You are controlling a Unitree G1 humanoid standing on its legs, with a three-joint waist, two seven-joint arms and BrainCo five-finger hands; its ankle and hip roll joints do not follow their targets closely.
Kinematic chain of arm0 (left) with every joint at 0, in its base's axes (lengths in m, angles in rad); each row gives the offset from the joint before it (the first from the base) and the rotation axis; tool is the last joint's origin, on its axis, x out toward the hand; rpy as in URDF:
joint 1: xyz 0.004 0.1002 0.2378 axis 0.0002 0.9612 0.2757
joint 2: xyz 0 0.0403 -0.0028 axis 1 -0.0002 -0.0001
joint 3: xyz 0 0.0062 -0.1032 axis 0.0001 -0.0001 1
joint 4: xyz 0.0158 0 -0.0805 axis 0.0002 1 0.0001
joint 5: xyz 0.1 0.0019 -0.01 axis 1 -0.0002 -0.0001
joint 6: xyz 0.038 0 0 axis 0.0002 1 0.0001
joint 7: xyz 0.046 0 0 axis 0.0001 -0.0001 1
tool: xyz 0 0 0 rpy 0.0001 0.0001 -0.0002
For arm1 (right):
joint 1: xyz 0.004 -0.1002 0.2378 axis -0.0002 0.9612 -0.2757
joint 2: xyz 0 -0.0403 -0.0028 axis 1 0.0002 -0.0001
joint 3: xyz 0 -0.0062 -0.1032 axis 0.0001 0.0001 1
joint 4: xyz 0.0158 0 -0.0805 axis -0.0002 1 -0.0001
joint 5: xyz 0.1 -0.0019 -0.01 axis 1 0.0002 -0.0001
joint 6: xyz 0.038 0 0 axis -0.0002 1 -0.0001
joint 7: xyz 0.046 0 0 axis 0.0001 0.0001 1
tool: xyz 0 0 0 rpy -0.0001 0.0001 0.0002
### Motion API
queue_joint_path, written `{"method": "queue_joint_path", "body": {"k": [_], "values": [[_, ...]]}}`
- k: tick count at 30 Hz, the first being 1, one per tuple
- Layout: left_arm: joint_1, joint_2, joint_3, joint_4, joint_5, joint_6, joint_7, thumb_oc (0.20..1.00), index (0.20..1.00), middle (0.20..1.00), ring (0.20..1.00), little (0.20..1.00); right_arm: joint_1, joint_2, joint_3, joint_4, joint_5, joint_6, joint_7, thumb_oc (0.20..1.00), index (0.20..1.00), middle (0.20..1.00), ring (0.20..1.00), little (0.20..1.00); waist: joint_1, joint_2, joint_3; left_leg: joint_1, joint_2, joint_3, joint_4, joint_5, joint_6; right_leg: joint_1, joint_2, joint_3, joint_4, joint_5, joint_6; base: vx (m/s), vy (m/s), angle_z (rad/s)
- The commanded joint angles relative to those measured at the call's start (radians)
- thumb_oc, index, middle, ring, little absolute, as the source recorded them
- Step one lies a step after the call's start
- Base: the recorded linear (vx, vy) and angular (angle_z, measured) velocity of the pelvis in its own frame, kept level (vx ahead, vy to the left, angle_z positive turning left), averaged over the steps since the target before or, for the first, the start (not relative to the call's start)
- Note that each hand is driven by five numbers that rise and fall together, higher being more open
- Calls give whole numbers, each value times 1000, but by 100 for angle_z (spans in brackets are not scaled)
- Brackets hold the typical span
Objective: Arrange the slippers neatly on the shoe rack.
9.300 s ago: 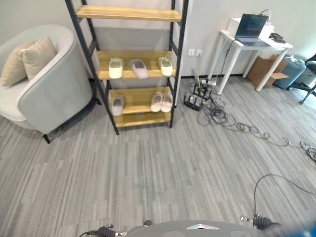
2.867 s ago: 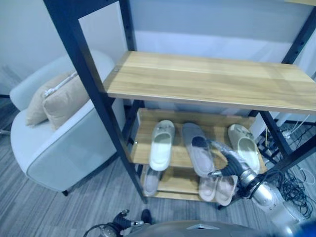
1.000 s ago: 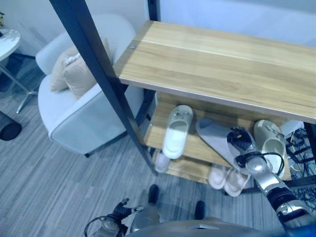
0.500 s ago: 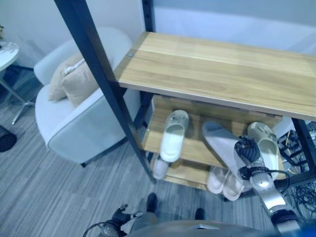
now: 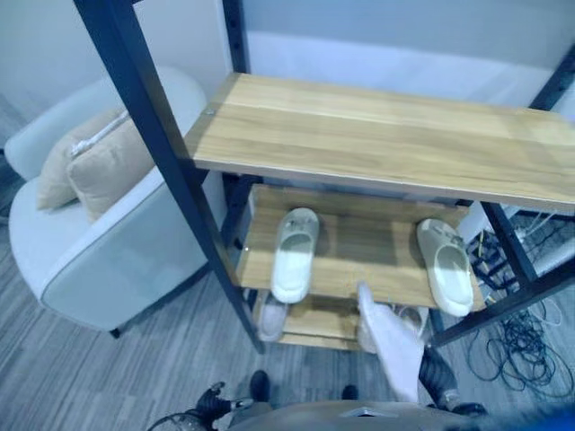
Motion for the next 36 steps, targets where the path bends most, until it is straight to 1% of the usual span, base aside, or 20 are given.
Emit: {"method": "queue_joint_path", "body": {"k": [1,4,5,6,7,8,10,11,12,14,17,18,21,22,23,24,26,32,34,36], "values": [[-92,51,66,-2,-135,-61,136,1000,1000,1000,1000,1000,-99,-56,-54,-70,-40,-64,-8,200,200,200,200,200,7,10,165,-1,10,19,191,-196,2,-22,-77,48,156,-102,81,-251,14,-20],[-127,76,91,-21,-205,-84,181,1000,1000,1000,1000,1000,-148,-80,-55,-1,-98,-79,-66,200,200,200,200,200,1,10,225,-110,7,15,340,-248,2,-151,-78,82,319,-138,77,-218,38,-14],[-127,76,91,-21,-205,-84,181,1000,1000,1000,1000,1000,-148,-80,-55,-1,-98,-79,-66,200,200,200,200,200,1,10,225,-111,7,15,341,-248,2,-152,-78,82,320,-138,77,-216,65,-19],[-153,95,103,-33,-269,-103,208,1000,1000,1000,1000,1000,-219,-85,-47,43,-69,-84,-106,200,200,200,200,200,0,16,259,-189,15,19,447,-280,10,-249,-79,108,441,-166,72,-147,43,-29],[-153,95,103,-33,-269,-103,208,1000,1000,1000,1000,1000,-219,-85,-47,43,-69,-84,-106,200,200,200,200,200,0,16,258,-190,15,19,447,-281,10,-250,-78,108,441,-166,72,-272,69,-43],[-177,117,113,-71,-343,-128,225,1000,1000,1000,1000,1000,-272,-100,-60,29,-33,-98,-142,200,200,200,200,200,7,24,286,-295,25,18,588,-334,27,-363,-80,133,579,-222,60,-167,27,-40],[-201,125,126,-101,-425,-156,223,1000,1000,1000,1000,1000,-367,-124,-54,45,-19,-110,-196,200,200,200,200,200,18,31,308,-402,37,6,738,-390,49,-473,-80,145,723,-281,38,-193,9,-23],[-234,136,140,-128,-500,-162,218,1000,1000,1000,1000,1000,-436,-138,-68,34,-14,-123,-247,200,200,200,200,200,25,34,327,-517,45,-16,908,-471,60,-590,-69,156,885,-362,27,-105,-10,-5],[-234,136,140,-127,-501,-162,217,1000,1000,1000,1000,1000,-437,-138,-68,34,-14,-123,-247,200,200,200,200,200,25,35,325,-522,46,-17,913,-474,60,-594,-68,156,889,-364,27,-85,-25,-12],[-320,161,150,-175,-595,-200,242,1000,1000,1000,1000,1000,-618,-145,-66,59,100,-170,-299,200,200,200,200,200,45,43,332,-749,48,-57,1157,-554,77,-819,-53,169,1135,-454,1,-123,-59,-36],[-331,159,151,-197,-610,-197,242,1000,1000,1000,1000,1000,-645,-142,-60,45,129,-178,-298,200,200,200,200,200,50,42,321,-815,49,-69,1224,-578,85,-883,-52,176,1203,-477,-9,-32,-53,28],[-386,178,127,-192,-636,-204,264,1000,1000,1000,1000,1000,-747,-138,-20,55,291,-201,-268,200,200,200,200,200,65,40,319,-929,47,-100,1355,-618,90,-991,-53,185,1344,-529,-26,-14,-74,64],[-441,187,123,-230,-709,-186,274,1000,1000,1000,1000,1000,-874,-156,69,-19,424,-183,-251,200,200,200,200,200,84,41,332,-1090,33,-142,1569,-691,111,-1152,-50,206,1567,-593,-49,7,-87,13],[-466,196,114,-258,-739,-177,278,1000,1000,1000,1000,1000,-938,-190,112,-49,447,-169,-259,200,200,200,200,200,93,45,341,-1173,20,-154,1699,-727,118,-1234,-48,218,1702,-623,-58,57,-42,36],[-466,196,115,-258,-739,-177,278,1000,1000,1000,1000,1000,-938,-190,113,-49,446,-169,-260,200,200,200,200,200,93,46,338,-1180,20,-155,1704,-730,118,-1240,-48,219,1707,-625,-57,102,-48,33],[-488,207,104,-286,-747,-175,289,1000,1000,1000,1000,1000,-1009,-215,140,-77,445,-154,-266,200,200,200,200,200,102,51,354,-1250,5,-170,1826,-766,123,-1311,-44,230,1836,-660,-65,67,-27,10],[-489,207,104,-286,-747,-175,289,1000,1000,1000,1000,1000,-1010,-215,140,-76,445,-154,-266,200,200,200,200,200,101,51,350,-1257,4,-171,1829,-766,123,-1317,-44,231,1839,-660,-65,55,-15,18],[-530,220,83,-371,-850,-168,279,1000,1000,1000,1000,1000,-1332,-242,227,63,391,-93,-348,200,200,200,200,200,134,71,420,-1439,-54,-258,2235,-885,118,-1491,-22,336,2280,-738,-63,122,-4,5],[-511,222,65,-443,-857,-167,266,1000,1000,1000,1000,1000,-1446,-278,250,152,390,-66,-353,200,200,200,200,200,144,76,457,-1452,-60,-270,2341,-920,111,-1507,-19,368,2389,-755,-63,83,20,1],[-497,222,62,-465,-863,-172,264,1000,1000,1000,1000,1000,-1481,-283,249,183,394,-58,-358,200,200,200,200,200,147,77,473,-1452,-64,-273,2369,-929,108,-1510,-15,381,2428,-755,-58,-6,7,2]]}}
